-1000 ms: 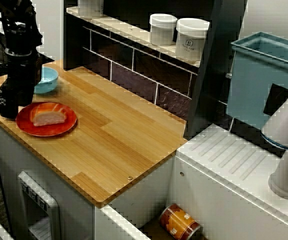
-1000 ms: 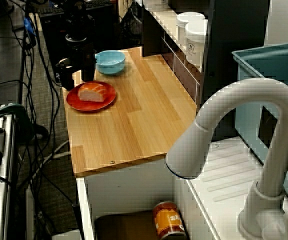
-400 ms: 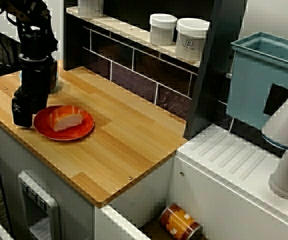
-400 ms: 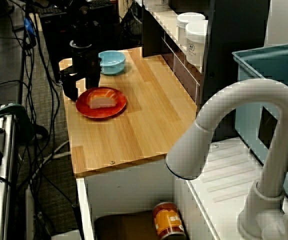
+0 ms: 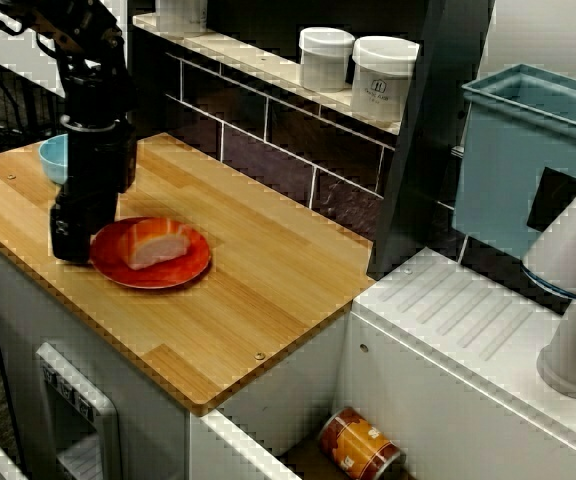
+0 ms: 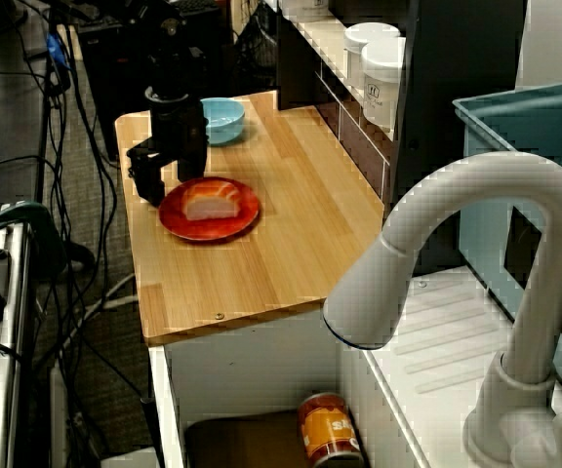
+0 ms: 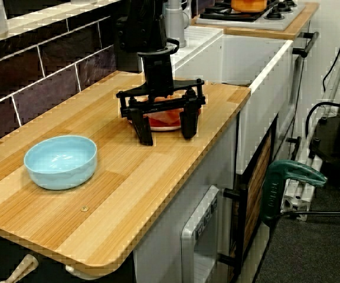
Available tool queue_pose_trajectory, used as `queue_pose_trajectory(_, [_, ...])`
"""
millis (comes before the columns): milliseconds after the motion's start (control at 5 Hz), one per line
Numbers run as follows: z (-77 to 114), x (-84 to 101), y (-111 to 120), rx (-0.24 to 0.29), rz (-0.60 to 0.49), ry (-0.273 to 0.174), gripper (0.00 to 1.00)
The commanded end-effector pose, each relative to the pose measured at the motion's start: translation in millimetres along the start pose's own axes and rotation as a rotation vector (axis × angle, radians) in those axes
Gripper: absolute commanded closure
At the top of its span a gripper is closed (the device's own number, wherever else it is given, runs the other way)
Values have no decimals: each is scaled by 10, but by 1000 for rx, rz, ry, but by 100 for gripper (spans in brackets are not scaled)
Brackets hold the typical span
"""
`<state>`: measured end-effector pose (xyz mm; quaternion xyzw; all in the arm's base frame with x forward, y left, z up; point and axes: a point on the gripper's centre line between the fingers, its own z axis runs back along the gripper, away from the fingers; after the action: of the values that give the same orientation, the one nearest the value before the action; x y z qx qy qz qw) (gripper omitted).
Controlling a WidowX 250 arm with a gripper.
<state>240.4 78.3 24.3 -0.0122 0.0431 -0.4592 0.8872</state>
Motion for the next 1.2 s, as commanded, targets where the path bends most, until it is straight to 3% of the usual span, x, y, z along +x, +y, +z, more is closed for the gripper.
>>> queue_pose_trajectory(0, [53, 405, -52, 33, 9, -5, 0])
queue_pose_trajectory(200, [54, 683, -188, 49, -16, 21, 0])
queue_pose_trajectory(400, [77, 794, -240, 55, -22, 30, 0])
queue_pose_trajectory(600, [140, 803, -213, 36, -13, 11, 0])
queue_pose_trajectory(1000, [359, 634, -96, 8, 15, -25, 0])
